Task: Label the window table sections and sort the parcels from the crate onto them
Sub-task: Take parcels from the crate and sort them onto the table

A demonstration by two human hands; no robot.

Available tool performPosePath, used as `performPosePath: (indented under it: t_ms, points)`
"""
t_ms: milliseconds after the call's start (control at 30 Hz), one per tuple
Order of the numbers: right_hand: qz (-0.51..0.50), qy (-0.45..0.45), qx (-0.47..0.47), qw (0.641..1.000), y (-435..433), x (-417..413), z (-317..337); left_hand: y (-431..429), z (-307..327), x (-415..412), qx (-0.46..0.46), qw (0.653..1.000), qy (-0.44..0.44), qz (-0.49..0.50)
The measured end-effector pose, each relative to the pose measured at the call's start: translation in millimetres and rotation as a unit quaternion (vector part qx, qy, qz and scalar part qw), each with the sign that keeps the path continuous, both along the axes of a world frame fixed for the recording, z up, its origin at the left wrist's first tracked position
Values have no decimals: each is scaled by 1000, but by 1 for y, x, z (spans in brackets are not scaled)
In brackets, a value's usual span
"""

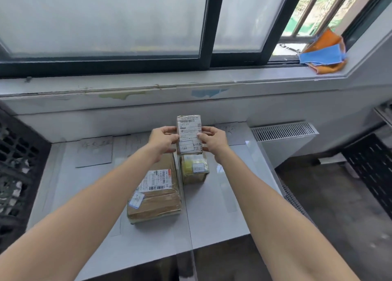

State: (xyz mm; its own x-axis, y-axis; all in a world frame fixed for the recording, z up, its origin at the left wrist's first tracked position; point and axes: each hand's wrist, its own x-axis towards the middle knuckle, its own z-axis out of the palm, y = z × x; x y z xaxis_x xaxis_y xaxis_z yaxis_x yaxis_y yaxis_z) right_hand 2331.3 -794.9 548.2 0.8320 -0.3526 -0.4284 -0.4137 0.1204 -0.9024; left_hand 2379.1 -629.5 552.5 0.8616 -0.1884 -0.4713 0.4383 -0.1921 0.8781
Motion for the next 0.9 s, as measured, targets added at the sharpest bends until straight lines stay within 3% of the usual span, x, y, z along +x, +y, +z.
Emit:
performPosePath:
  t_ms: [267,900]
  points:
    - [-110,-6,-63,992,-51,-21,-7,-67,3,-14,-15,1000,0,-25]
    - [-45,100,-158,981,-219,7,-112,-243,-88,0,96,992,80,-12]
